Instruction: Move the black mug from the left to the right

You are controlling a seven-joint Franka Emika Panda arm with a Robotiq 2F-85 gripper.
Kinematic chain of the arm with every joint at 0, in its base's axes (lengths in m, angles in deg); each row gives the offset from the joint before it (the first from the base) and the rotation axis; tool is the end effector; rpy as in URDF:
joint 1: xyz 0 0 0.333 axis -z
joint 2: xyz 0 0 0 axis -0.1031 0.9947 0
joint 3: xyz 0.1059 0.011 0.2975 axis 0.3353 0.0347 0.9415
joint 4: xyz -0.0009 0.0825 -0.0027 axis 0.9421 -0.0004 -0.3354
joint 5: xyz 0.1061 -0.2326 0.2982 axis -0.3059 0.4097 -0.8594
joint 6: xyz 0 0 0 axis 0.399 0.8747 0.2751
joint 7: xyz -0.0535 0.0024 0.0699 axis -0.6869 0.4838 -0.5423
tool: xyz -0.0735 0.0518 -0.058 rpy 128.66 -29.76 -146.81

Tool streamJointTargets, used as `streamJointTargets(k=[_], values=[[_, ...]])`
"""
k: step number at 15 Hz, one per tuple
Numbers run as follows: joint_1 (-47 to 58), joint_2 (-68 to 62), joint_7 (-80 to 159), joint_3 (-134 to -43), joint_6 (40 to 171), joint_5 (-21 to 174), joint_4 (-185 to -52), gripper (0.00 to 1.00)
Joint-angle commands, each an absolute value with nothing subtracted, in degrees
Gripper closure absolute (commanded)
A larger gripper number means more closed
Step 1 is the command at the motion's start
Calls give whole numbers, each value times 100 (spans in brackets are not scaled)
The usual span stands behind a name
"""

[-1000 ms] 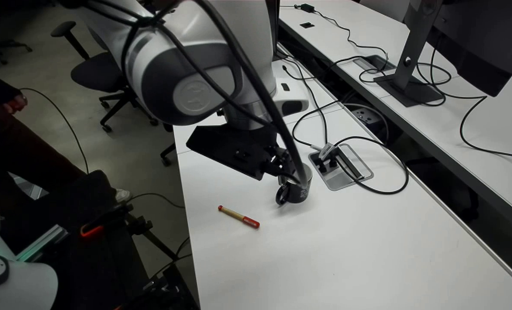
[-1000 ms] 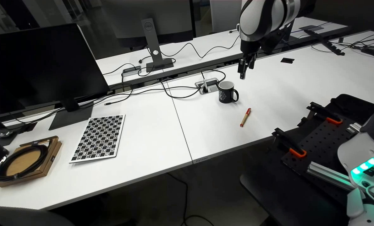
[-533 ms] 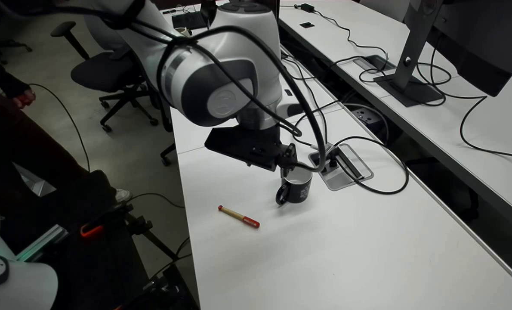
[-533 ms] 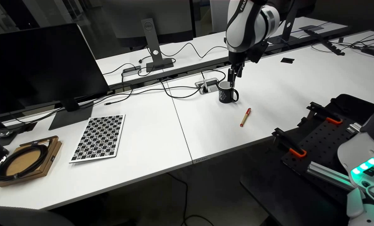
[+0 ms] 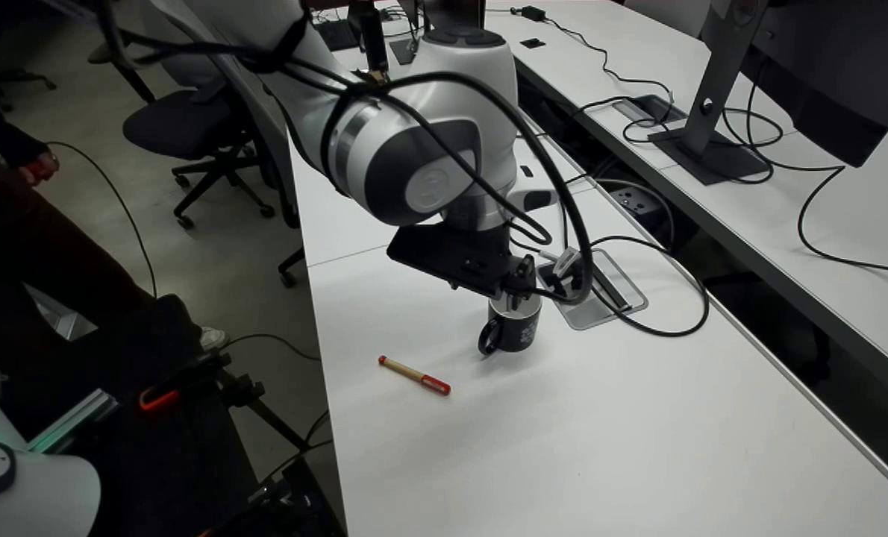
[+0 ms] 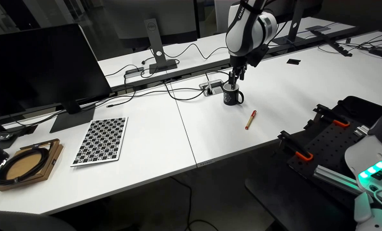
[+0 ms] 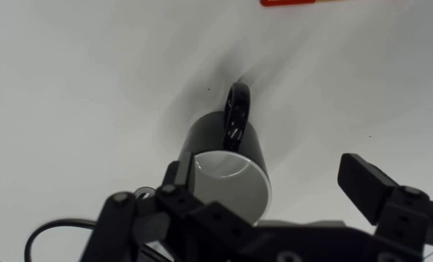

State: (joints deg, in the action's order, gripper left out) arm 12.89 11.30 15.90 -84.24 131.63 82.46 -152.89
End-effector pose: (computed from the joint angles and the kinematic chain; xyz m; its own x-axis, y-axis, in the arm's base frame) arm 0.5454 -0.0577 0.1348 0.9373 0.3474 0.0263 0.3450 -0.9360 0.0694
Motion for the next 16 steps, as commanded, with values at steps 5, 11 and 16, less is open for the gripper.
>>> streamJointTargets(k=[5,11,16], values=[[1232,1693,1907,-8698,12983,8292,-14770,0],[1223,1907,2032,-8716,12855,8274,-14644,0],[1229,1976,2101,-8702,12778,8258,-14562,0]])
